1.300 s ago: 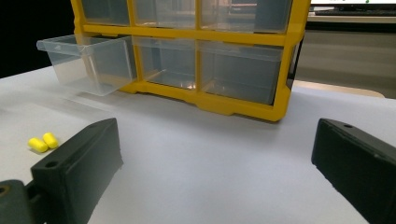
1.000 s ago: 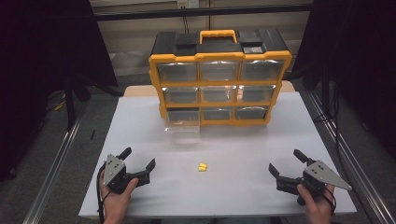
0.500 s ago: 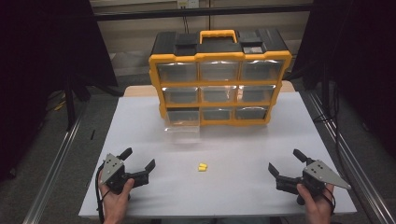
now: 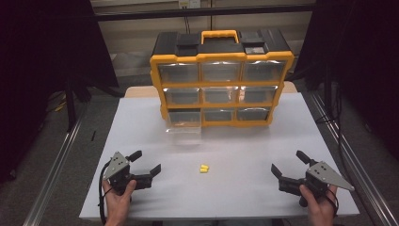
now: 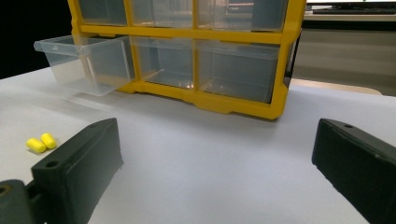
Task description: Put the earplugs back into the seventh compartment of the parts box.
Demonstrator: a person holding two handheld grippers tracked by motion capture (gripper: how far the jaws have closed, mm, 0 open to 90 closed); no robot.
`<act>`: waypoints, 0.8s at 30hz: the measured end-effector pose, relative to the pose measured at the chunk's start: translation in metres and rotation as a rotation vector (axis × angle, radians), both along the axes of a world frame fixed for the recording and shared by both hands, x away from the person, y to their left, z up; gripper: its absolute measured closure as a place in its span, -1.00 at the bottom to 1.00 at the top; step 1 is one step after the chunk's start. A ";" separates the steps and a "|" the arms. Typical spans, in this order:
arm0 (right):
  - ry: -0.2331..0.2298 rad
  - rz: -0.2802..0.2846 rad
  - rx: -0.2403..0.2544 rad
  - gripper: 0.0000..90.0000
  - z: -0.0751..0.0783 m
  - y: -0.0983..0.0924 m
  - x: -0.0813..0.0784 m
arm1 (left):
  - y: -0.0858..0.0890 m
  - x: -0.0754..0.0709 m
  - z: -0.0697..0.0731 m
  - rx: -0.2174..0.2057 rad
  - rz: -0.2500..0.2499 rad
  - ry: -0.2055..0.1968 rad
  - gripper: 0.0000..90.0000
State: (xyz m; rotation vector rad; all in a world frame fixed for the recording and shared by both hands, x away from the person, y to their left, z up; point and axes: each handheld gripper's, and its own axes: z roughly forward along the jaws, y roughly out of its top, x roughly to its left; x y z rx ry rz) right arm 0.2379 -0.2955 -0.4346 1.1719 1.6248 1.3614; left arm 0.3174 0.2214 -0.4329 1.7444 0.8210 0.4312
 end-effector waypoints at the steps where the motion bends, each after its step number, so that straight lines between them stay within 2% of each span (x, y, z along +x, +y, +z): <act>1: 0.000 0.001 0.000 -0.97 0.000 0.000 0.000 | -0.001 0.000 0.001 -0.004 -0.014 0.004 -0.85; 15: 0.000 0.002 0.008 -0.97 0.000 0.000 0.001 | -0.022 0.007 0.004 0.086 -0.201 0.026 -0.83; 17: -0.001 0.005 0.008 -0.97 0.000 0.000 0.001 | -0.026 0.007 0.005 0.088 -0.207 0.021 -0.86; 18: -0.001 0.003 0.007 -0.97 0.000 0.000 0.000 | -0.028 0.008 0.005 0.070 -0.223 0.033 -0.87; 20: -0.004 0.006 0.006 -0.97 0.000 0.000 0.000 | -0.032 0.008 0.006 0.102 -0.226 0.033 -0.87; 23: -0.005 0.009 0.002 -0.97 0.000 0.000 0.000 | -0.039 0.008 0.007 0.111 -0.248 0.044 -0.87; 24: -0.006 0.009 0.002 -0.97 0.000 0.000 0.000 | -0.041 0.009 0.008 0.121 -0.256 0.033 -0.87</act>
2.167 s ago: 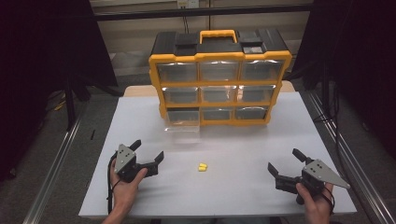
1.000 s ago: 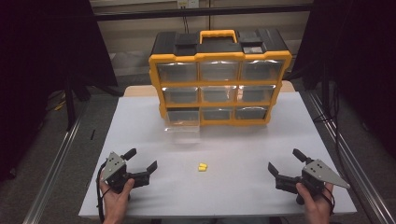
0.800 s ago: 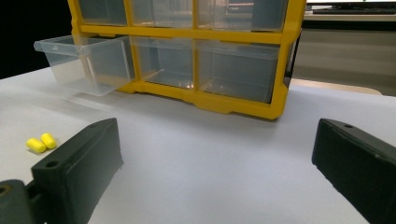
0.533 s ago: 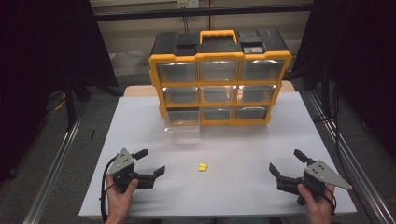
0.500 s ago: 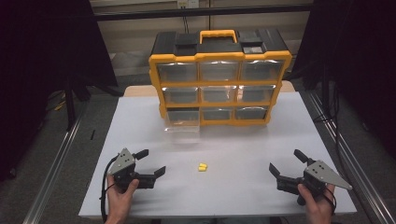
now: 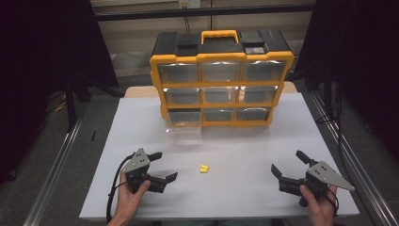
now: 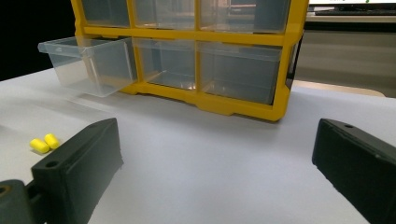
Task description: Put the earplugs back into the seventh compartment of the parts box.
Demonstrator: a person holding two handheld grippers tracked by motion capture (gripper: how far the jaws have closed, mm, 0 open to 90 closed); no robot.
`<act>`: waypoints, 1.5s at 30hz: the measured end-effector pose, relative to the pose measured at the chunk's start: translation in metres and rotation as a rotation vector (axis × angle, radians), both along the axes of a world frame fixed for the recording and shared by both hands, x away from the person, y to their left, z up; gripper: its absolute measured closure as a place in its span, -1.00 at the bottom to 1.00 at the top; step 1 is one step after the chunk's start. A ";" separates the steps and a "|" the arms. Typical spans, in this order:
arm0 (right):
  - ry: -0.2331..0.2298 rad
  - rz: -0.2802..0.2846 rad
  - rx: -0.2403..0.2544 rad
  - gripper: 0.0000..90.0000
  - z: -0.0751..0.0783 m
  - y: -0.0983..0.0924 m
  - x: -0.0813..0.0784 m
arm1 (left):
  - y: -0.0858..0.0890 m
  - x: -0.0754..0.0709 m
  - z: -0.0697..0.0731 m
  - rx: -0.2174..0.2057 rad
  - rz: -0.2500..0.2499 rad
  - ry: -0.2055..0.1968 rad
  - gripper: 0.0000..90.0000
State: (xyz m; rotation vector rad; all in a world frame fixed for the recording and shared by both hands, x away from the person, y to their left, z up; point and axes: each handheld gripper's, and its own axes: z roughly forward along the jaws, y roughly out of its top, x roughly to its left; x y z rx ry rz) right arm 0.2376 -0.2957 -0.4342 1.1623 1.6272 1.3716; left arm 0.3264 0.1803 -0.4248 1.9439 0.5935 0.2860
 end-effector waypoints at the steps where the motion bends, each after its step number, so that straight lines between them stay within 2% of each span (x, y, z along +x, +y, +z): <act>1: -0.001 0.001 0.000 -0.97 0.000 0.000 0.000 | -0.001 0.000 0.001 -0.004 -0.004 0.004 -0.87; 2: 0.000 0.003 -0.004 -0.97 0.000 0.000 0.000 | -0.002 0.000 0.002 -0.003 -0.018 -0.008 -0.92; 3: 0.000 0.003 -0.004 -0.97 0.000 0.000 0.000 | -0.003 0.001 0.002 -0.017 -0.053 -0.006 -0.92; 4: 0.001 0.005 -0.005 -0.97 0.000 0.001 0.000 | -0.005 0.001 0.003 -0.019 -0.065 -0.006 -0.93; 7: 0.001 0.008 -0.005 -0.97 0.000 0.001 0.000 | -0.013 0.002 0.004 0.006 -0.046 -0.001 -0.95; 9: -0.002 0.008 -0.008 -0.97 0.000 0.001 0.000 | -0.017 0.002 0.004 -0.001 -0.075 0.023 -0.95; 11: 0.000 0.008 -0.009 -0.97 0.000 0.001 0.000 | -0.021 0.002 0.004 0.021 -0.090 0.015 -0.92; 13: 0.002 0.007 -0.008 -0.97 0.000 0.001 0.000 | -0.027 0.003 0.003 0.024 -0.118 0.037 -0.91; 16: 0.000 0.011 -0.008 -0.97 0.000 0.002 0.000 | -0.034 0.003 0.002 0.055 -0.132 0.035 -0.90; 18: -0.002 0.013 -0.010 -0.97 0.000 0.002 0.000 | -0.038 0.004 0.001 0.058 -0.155 0.050 -0.86; 20: 0.002 0.011 -0.007 -0.97 0.000 0.002 0.000 | -0.042 0.005 0.000 0.080 -0.177 0.052 -0.84; 23: 0.000 0.013 -0.008 -0.97 0.000 0.002 0.000 | -0.049 0.006 -0.001 0.078 -0.202 0.059 -0.79; 28: 0.000 0.014 -0.009 -0.97 0.000 0.002 0.000 | -0.058 0.010 0.001 0.122 -0.248 0.059 -0.73; 31: -0.001 0.013 -0.011 -0.97 0.000 0.002 0.000 | -0.063 0.011 0.000 0.132 -0.276 0.071 -0.67; 34: -0.001 0.015 -0.010 -0.97 0.000 0.002 0.000 | -0.069 0.013 -0.002 0.163 -0.298 0.076 -0.60; 35: -0.001 0.015 -0.010 -0.97 0.000 0.002 0.000 | -0.070 0.014 -0.002 0.193 -0.317 0.074 -0.60; 36: 0.000 0.016 -0.009 -0.97 0.000 0.002 0.000 | -0.072 0.014 -0.002 0.213 -0.311 0.063 -0.55; 40: 0.001 0.016 -0.011 -0.97 0.000 0.002 0.000 | -0.079 0.017 -0.003 0.252 -0.320 0.054 -0.45; 45: 0.000 0.016 -0.011 -0.97 0.000 0.002 0.000 | -0.089 0.020 -0.004 0.314 -0.373 0.057 -0.36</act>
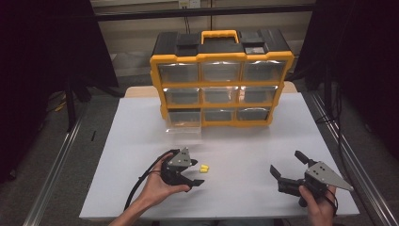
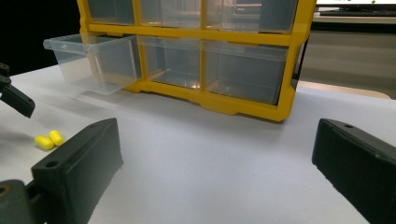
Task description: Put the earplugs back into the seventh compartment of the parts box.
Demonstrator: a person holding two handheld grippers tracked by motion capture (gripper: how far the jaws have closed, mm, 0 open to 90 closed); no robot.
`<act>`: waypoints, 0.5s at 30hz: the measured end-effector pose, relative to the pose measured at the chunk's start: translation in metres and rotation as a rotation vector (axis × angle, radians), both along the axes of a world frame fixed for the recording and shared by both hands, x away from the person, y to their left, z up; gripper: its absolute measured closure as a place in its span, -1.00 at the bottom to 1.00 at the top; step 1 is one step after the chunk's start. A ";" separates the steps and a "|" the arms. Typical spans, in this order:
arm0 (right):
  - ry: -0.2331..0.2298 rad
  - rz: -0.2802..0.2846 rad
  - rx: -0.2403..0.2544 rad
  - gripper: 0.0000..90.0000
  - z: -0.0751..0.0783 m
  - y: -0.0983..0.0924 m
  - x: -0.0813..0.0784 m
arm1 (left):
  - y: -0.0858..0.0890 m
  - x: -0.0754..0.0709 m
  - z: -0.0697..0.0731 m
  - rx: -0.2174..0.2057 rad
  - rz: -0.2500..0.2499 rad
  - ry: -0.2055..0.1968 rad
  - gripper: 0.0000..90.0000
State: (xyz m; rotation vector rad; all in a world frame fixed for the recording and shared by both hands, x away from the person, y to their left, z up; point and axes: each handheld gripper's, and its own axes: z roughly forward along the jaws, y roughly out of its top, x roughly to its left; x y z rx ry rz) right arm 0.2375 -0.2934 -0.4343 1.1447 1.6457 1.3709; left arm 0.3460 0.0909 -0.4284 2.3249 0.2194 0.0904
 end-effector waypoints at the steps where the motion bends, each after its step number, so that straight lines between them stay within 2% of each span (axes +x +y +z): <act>1: 0.000 0.000 0.000 -0.97 0.000 0.000 0.000 | -0.002 0.000 -0.001 0.005 -0.005 0.002 -0.35; 2: 0.001 0.000 0.001 -0.97 0.000 0.000 0.000 | -0.004 0.001 -0.001 0.021 -0.009 0.002 -0.34; 6: 0.001 0.002 0.000 -0.97 0.000 0.000 0.000 | -0.006 0.005 0.001 0.045 -0.029 0.015 -0.28; 9: 0.002 0.003 -0.001 -0.97 0.000 0.000 0.000 | -0.007 0.008 0.004 0.049 -0.032 0.022 -0.18; 13: 0.003 0.002 0.002 -0.97 0.000 0.000 0.000 | -0.014 0.012 0.005 0.111 -0.058 0.013 -0.06; 15: 0.002 0.003 -0.002 -0.97 0.000 0.000 -0.001 | -0.017 0.013 0.004 0.109 -0.059 0.019 -0.06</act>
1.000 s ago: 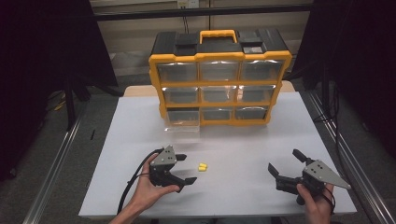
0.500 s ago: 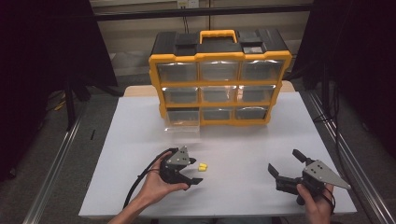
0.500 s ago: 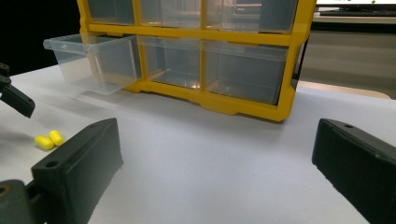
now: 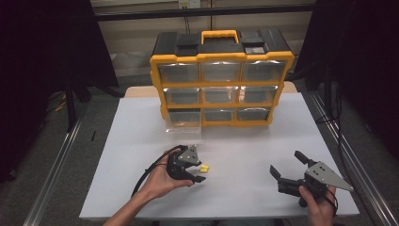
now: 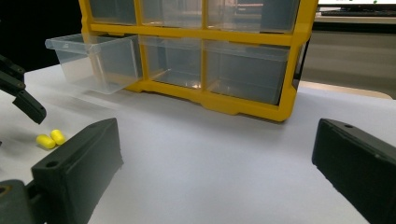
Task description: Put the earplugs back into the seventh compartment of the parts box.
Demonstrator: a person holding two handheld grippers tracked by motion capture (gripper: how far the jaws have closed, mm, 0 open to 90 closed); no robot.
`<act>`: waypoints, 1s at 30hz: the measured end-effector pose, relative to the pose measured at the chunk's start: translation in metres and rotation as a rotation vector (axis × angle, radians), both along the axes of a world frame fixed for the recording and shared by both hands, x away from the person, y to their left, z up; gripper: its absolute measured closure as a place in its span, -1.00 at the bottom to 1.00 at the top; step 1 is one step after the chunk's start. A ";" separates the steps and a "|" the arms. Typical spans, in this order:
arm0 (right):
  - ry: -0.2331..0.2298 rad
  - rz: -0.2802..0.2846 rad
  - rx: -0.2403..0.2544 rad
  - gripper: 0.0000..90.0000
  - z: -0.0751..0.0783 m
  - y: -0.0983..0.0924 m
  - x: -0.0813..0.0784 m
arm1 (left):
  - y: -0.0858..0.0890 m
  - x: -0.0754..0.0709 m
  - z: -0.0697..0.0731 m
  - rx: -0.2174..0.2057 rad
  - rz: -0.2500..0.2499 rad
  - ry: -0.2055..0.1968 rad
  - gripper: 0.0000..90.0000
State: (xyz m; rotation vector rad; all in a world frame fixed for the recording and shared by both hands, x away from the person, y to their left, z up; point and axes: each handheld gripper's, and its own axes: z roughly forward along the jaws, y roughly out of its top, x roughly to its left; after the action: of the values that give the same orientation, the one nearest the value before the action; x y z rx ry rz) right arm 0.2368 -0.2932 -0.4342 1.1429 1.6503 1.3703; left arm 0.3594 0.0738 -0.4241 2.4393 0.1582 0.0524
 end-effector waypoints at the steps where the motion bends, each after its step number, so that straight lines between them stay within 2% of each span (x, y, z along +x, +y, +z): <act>1: 0.001 -0.001 0.002 -0.97 0.000 0.000 0.000 | -0.002 0.001 0.000 0.012 -0.008 0.008 -0.06; 2: 0.000 -0.001 0.001 -0.97 0.000 0.000 0.000 | -0.003 0.001 -0.001 0.010 -0.002 0.003 -0.05; 3: 0.002 -0.001 0.003 -0.97 0.000 0.000 0.000 | -0.005 0.002 -0.001 0.023 -0.018 0.020 -0.01; 4: 0.000 0.001 0.001 -0.97 0.000 0.000 0.000 | -0.006 0.002 -0.002 0.013 -0.013 0.013 0.05; 7: 0.000 0.003 0.001 -0.97 0.000 0.000 0.000 | -0.008 0.004 0.000 0.030 -0.033 0.013 0.16; 8: 0.001 0.002 0.003 -0.97 0.000 0.000 0.000 | -0.009 0.005 0.000 0.025 -0.024 0.005 0.19; 9: 0.002 0.002 0.004 -0.97 0.000 0.000 0.000 | -0.009 0.006 0.001 0.038 -0.038 0.017 0.19; 11: -0.001 0.002 0.002 -0.97 0.000 0.000 0.000 | -0.010 0.006 0.000 0.049 -0.036 -0.002 0.22; 15: -0.001 0.003 0.002 -0.97 0.000 0.000 0.000 | -0.013 0.009 -0.001 0.077 -0.066 0.009 0.42; 16: 0.000 0.004 0.000 -0.97 0.000 0.000 0.000 | -0.013 0.009 -0.003 0.068 -0.057 -0.002 0.46; 20: -0.001 0.008 0.002 -0.97 0.000 0.000 0.000 | -0.012 0.015 -0.002 0.078 -0.065 0.017 0.53; 25: 0.001 0.009 0.003 -0.97 0.000 0.000 0.000 | -0.015 0.015 -0.004 0.108 -0.059 -0.028 0.52; 27: 0.000 0.009 0.003 -0.97 0.000 0.000 0.000 | -0.017 0.016 -0.005 0.114 -0.064 -0.024 0.53; 28: 0.002 0.009 0.004 -0.97 0.000 0.000 0.000 | -0.018 0.015 -0.006 0.120 -0.058 -0.040 0.54; 30: 0.002 0.010 0.005 -0.97 0.000 0.000 0.001 | -0.019 0.015 -0.007 0.138 -0.058 -0.047 0.55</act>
State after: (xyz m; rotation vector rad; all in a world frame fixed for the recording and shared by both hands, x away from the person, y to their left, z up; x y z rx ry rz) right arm 0.2374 -0.2927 -0.4346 1.1400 1.6570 1.3805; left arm 0.3742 0.0544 -0.4311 2.5758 0.0640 0.0981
